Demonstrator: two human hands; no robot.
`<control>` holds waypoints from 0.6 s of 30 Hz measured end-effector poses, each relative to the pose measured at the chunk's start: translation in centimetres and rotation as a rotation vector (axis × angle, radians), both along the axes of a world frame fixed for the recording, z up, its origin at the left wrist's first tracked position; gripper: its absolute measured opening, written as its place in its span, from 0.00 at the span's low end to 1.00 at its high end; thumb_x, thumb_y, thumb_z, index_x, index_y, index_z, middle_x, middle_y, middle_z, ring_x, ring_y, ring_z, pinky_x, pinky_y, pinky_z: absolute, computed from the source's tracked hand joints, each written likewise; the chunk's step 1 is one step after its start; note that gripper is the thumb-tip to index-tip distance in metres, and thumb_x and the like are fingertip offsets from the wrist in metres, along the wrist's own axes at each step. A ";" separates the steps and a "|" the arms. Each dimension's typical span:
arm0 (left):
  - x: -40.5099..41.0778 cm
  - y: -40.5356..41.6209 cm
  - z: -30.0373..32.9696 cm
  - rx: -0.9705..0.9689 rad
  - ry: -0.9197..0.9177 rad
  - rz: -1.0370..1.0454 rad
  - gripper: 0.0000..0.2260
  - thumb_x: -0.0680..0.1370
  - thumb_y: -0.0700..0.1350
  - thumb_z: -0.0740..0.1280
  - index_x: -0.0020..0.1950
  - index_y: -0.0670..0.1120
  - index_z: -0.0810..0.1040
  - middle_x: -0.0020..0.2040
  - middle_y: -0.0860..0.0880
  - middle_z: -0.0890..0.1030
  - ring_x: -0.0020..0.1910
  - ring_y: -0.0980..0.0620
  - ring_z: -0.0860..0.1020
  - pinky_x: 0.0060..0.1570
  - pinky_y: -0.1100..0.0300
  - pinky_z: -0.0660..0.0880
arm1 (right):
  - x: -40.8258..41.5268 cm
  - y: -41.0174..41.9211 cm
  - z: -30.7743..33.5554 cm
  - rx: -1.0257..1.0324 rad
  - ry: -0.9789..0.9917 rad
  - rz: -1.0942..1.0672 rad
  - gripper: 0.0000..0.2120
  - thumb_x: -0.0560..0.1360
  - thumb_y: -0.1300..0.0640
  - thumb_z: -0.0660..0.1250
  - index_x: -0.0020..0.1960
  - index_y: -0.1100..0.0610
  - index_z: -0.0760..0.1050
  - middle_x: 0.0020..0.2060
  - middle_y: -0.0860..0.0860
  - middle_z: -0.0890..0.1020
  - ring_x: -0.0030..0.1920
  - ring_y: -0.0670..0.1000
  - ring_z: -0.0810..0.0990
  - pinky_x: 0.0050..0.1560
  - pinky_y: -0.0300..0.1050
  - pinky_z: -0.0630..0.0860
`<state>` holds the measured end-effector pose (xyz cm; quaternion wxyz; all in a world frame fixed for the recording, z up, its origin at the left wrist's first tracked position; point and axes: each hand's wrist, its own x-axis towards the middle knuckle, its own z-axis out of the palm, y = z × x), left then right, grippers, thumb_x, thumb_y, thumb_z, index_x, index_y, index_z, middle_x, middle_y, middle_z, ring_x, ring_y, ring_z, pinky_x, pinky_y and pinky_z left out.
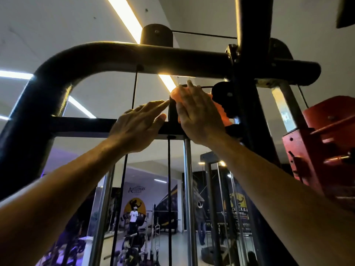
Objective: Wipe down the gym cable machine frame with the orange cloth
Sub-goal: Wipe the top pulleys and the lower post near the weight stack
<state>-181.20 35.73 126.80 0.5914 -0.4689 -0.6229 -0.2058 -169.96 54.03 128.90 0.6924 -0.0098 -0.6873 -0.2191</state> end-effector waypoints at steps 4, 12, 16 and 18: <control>0.4 0.1 -0.1 0.008 -0.005 0.015 0.32 0.84 0.67 0.43 0.87 0.60 0.54 0.87 0.55 0.58 0.85 0.47 0.60 0.79 0.44 0.62 | 0.2 1.5 -4.2 0.119 -0.020 -0.036 0.30 0.90 0.42 0.39 0.89 0.49 0.52 0.89 0.50 0.52 0.88 0.53 0.46 0.87 0.59 0.49; 1.3 -0.3 -0.4 -0.034 0.047 0.020 0.33 0.81 0.70 0.44 0.86 0.64 0.53 0.88 0.55 0.53 0.85 0.45 0.59 0.77 0.41 0.65 | 1.6 0.9 -3.6 -0.086 0.003 0.160 0.28 0.90 0.42 0.46 0.89 0.46 0.51 0.88 0.48 0.54 0.88 0.50 0.48 0.87 0.51 0.48; 0.8 -0.4 -0.5 -0.039 0.108 0.022 0.32 0.83 0.69 0.46 0.87 0.61 0.57 0.87 0.52 0.57 0.85 0.44 0.60 0.74 0.41 0.68 | 1.7 1.5 -5.9 0.018 0.045 0.110 0.26 0.91 0.45 0.52 0.87 0.51 0.61 0.86 0.50 0.62 0.87 0.50 0.55 0.86 0.54 0.59; 0.2 -0.3 -0.5 -0.028 0.147 0.035 0.31 0.84 0.68 0.47 0.87 0.59 0.58 0.87 0.51 0.59 0.84 0.44 0.62 0.73 0.42 0.69 | 2.7 2.7 -7.3 0.097 0.022 0.082 0.24 0.91 0.48 0.57 0.85 0.54 0.66 0.84 0.51 0.66 0.86 0.50 0.59 0.85 0.53 0.62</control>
